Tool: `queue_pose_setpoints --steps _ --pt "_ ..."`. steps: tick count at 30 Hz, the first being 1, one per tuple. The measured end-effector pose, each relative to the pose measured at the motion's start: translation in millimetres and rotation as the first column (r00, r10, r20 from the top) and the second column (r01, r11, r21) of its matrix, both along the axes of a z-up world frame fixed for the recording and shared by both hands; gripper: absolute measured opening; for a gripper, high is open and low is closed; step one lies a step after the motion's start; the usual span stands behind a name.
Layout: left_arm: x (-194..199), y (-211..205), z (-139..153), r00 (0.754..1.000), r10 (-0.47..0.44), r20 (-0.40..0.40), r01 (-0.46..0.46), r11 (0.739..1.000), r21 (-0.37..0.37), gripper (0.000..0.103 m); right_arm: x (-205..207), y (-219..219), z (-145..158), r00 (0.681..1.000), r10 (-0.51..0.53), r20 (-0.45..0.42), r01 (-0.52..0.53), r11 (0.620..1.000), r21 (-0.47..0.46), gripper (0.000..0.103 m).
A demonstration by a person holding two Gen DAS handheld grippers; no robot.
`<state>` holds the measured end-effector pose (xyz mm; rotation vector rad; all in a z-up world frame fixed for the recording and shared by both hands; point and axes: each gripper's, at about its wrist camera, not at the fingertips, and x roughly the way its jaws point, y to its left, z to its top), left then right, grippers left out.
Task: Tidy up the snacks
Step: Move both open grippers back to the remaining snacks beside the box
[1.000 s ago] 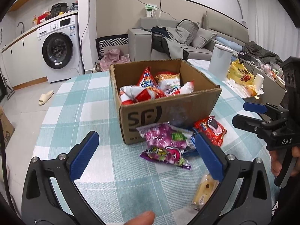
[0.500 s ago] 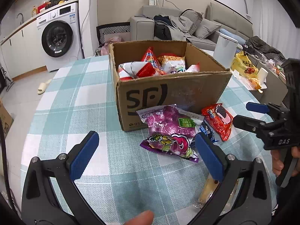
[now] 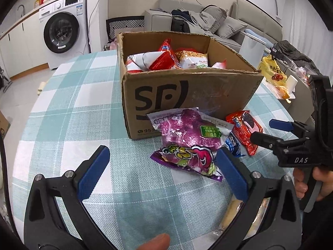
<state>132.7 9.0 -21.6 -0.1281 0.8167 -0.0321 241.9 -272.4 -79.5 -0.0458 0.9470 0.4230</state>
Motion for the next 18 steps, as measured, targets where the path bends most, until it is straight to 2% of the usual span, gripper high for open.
queue_pose_setpoints --steps 4,14,18 --pt "5.9 0.8 -5.1 1.000 -0.007 -0.012 0.007 1.000 -0.006 0.102 1.9 4.4 -4.0 1.000 0.006 -0.001 -0.006 1.000 -0.019 0.101" --pt "18.0 1.7 -15.0 0.999 -0.011 -0.035 0.010 0.999 -0.036 0.102 1.5 14.3 -7.1 0.999 0.041 0.007 -0.041 0.999 -0.035 0.081" --pt "24.8 2.2 -18.9 0.999 -0.007 -0.045 0.005 0.999 -0.039 0.102 0.9 17.1 -6.6 0.998 0.058 0.011 -0.058 0.998 -0.033 0.076"
